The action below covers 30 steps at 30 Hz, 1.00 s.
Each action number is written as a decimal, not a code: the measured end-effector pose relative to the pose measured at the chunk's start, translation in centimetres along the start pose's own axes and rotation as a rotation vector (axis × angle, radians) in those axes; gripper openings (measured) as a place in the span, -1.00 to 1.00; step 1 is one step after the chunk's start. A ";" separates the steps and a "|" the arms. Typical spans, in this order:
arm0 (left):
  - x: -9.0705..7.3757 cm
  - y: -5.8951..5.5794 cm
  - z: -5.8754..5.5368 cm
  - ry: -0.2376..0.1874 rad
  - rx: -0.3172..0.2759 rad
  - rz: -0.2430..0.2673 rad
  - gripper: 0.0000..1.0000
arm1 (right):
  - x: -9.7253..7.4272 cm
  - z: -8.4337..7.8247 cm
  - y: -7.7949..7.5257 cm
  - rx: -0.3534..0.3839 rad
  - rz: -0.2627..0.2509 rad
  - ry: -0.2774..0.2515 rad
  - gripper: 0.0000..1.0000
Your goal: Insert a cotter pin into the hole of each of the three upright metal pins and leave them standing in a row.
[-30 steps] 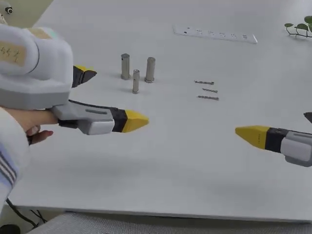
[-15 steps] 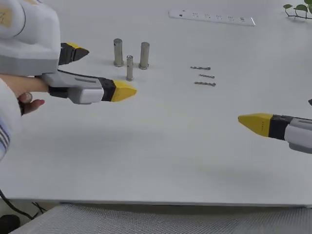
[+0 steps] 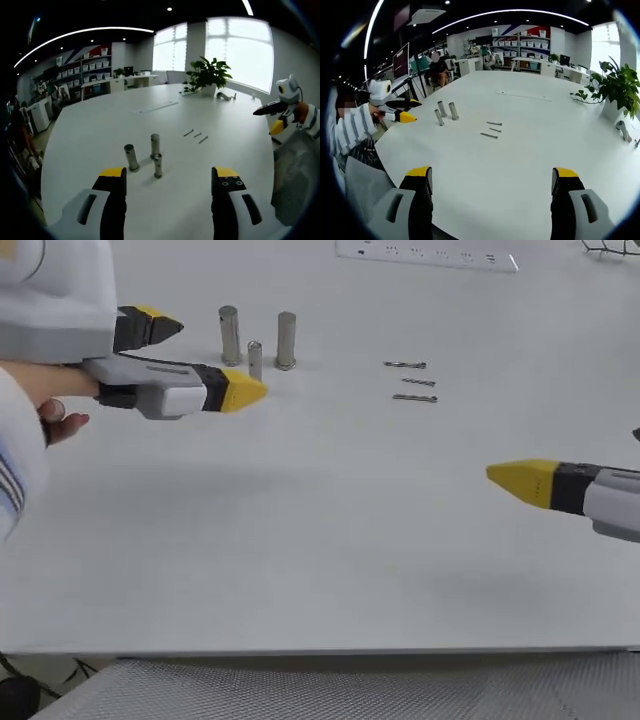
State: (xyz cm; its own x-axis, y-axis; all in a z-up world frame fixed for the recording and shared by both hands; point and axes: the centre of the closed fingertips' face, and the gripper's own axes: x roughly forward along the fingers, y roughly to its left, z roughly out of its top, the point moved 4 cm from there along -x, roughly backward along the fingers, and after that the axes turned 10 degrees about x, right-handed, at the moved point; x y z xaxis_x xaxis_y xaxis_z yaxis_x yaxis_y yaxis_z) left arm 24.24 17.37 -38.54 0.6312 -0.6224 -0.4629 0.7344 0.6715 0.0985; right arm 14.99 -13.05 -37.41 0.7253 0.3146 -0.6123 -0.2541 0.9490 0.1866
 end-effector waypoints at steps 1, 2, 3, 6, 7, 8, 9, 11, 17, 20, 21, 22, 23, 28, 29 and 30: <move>0.1 0.0 0.0 0.001 -0.001 -0.002 0.31 | 0.0 0.0 0.0 0.001 -0.001 0.001 0.97; 0.4 0.1 0.0 0.002 -0.001 -0.007 0.29 | 0.1 0.0 -0.1 0.002 -0.002 0.002 0.97; 0.5 0.2 0.0 0.004 -0.003 -0.008 0.26 | 0.1 0.0 -0.1 0.001 -0.003 0.003 0.97; 1.5 0.9 0.0 0.008 -0.005 -0.019 0.19 | 0.1 -0.1 -0.2 0.000 -0.008 0.008 0.97; 1.7 1.0 0.0 0.006 -0.008 -0.025 0.12 | 0.2 -0.1 -0.3 0.000 -0.008 0.010 0.97; 1.9 1.0 0.0 0.005 -0.008 -0.028 0.06 | 0.2 -0.1 -0.3 0.002 -0.009 0.011 0.97; 2.2 1.0 0.0 0.007 -0.003 -0.033 0.01 | 0.2 -0.1 -0.3 0.002 -0.009 0.012 0.97; 2.8 1.3 -0.2 0.025 0.010 -0.036 -0.07 | 0.4 -0.2 -0.4 0.004 -0.006 0.016 0.97; 3.8 1.0 -0.3 0.061 0.039 -0.052 -0.16 | 0.7 -0.5 -0.3 0.008 0.000 0.026 0.97; 4.4 1.1 -0.4 0.070 0.035 -0.064 -0.30 | 0.8 -0.5 -0.3 0.009 0.001 0.030 0.97; 4.6 1.1 -0.5 0.075 0.035 -0.066 -0.33 | 0.8 -0.5 -0.2 0.010 0.002 0.031 0.97; 5.0 1.4 -0.5 0.076 0.036 -0.068 -0.34 | 0.8 -0.5 -0.1 0.011 0.002 0.032 0.97; 5.3 1.5 -0.6 0.080 0.038 -0.070 -0.35 | 0.9 -0.5 -0.1 0.012 0.002 0.033 0.97; 6.2 1.7 -1.4 0.109 0.023 -0.075 -0.39 | 1.0 -0.7 0.0 0.016 0.007 0.039 0.94; 6.4 1.6 -1.7 0.117 0.031 -0.078 -0.40 | 1.0 -0.8 0.0 0.018 0.008 0.040 0.95; 6.6 1.6 -1.8 0.125 0.037 -0.086 -0.43 | 1.1 -0.8 0.1 0.019 0.011 0.043 0.94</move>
State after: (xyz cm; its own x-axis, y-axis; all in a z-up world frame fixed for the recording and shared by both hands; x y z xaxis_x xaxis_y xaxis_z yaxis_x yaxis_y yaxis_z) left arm 29.09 15.05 -43.04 0.5317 -0.6206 -0.5764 0.7944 0.6014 0.0852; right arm 15.22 -12.68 -38.68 0.6941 0.3240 -0.6429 -0.2490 0.9459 0.2080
